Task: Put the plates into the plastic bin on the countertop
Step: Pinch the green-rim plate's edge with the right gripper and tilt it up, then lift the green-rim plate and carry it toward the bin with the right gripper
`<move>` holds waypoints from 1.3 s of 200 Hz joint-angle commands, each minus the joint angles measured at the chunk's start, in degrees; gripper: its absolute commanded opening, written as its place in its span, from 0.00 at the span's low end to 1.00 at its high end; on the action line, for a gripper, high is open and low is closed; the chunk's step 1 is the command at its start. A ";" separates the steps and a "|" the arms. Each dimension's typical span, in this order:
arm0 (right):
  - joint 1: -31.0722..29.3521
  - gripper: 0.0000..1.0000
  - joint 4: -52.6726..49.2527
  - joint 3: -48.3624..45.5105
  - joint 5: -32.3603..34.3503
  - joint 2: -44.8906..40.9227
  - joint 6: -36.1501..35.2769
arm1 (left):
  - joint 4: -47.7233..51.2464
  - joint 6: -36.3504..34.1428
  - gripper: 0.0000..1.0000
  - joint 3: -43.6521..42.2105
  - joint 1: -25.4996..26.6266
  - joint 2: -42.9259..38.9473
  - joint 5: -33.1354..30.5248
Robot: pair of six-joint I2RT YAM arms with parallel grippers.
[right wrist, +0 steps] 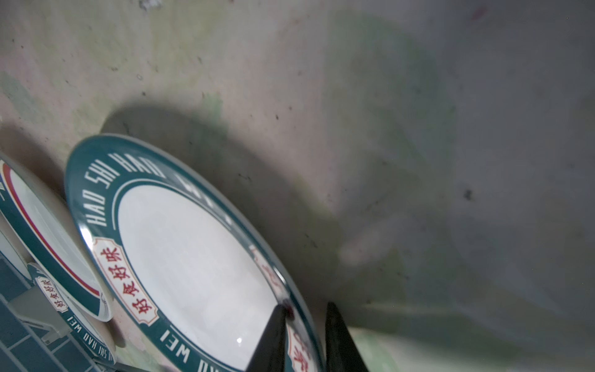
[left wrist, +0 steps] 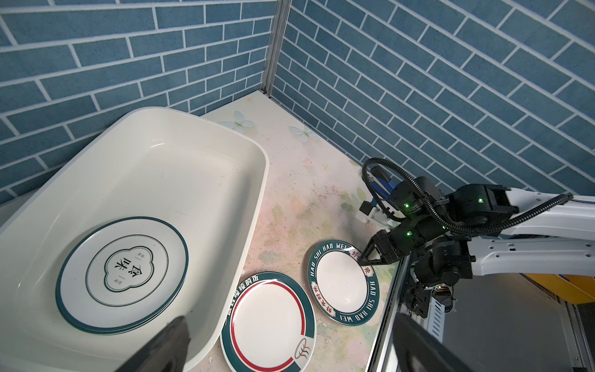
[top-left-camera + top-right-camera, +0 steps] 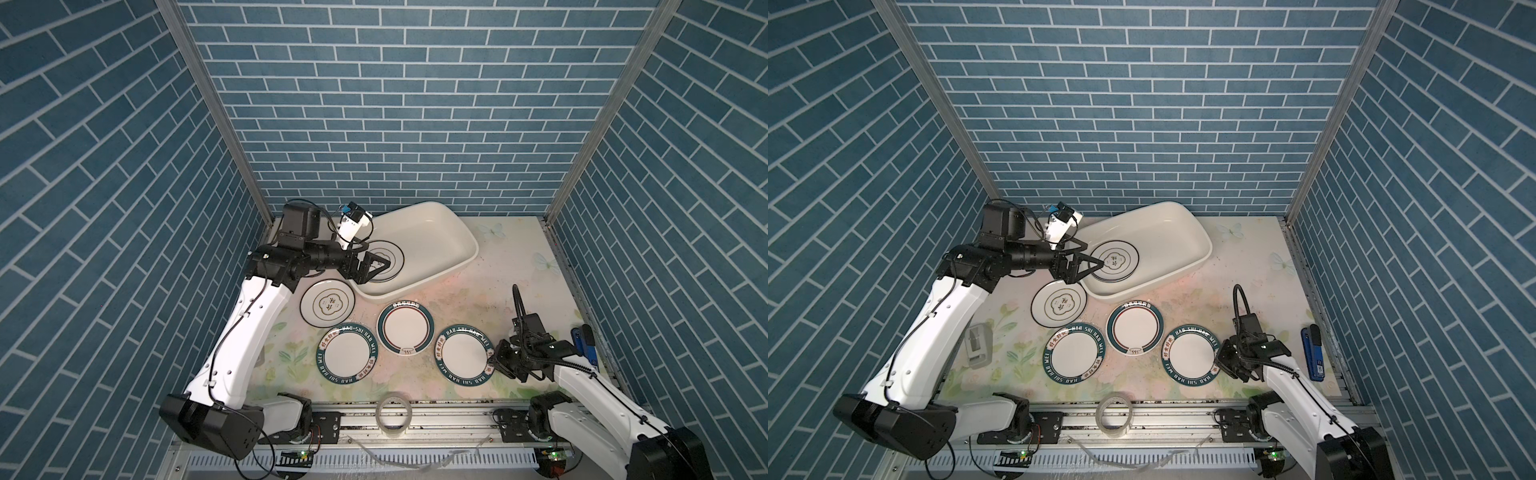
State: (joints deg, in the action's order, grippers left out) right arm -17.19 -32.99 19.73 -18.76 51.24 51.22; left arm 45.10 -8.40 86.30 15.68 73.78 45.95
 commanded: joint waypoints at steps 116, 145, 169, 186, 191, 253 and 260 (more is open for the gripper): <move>0.18 0.12 2.46 -6.62 -1.36 -9.65 5.05 | -1.51 0.92 1.00 -1.40 0.35 -0.35 0.45; 0.19 0.08 1.97 -6.80 -1.27 -12.64 5.58 | -1.51 0.95 0.99 -1.32 0.40 -0.56 0.50; 0.23 0.07 1.79 -6.53 -1.54 -14.74 6.16 | -1.51 1.02 1.00 -1.24 0.38 -0.58 0.52; 0.23 0.06 1.51 -5.98 -1.54 -16.09 6.56 | -1.50 1.10 1.00 -0.94 0.40 -0.57 0.53; 0.23 0.05 1.37 -5.72 -1.54 -16.40 6.69 | -1.47 1.08 0.99 -0.84 0.37 -0.55 0.53; 0.25 0.00 -0.49 -1.22 -0.75 -18.20 6.37 | -1.33 1.24 1.00 0.06 0.40 -0.45 0.63; 0.27 0.00 -0.63 -0.73 -0.75 -18.03 6.13 | -1.25 1.26 1.00 0.13 0.33 -0.47 0.57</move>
State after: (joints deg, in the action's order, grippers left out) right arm -17.19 -30.70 16.38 -21.34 33.36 56.71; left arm 44.23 -7.27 85.47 15.68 73.78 45.98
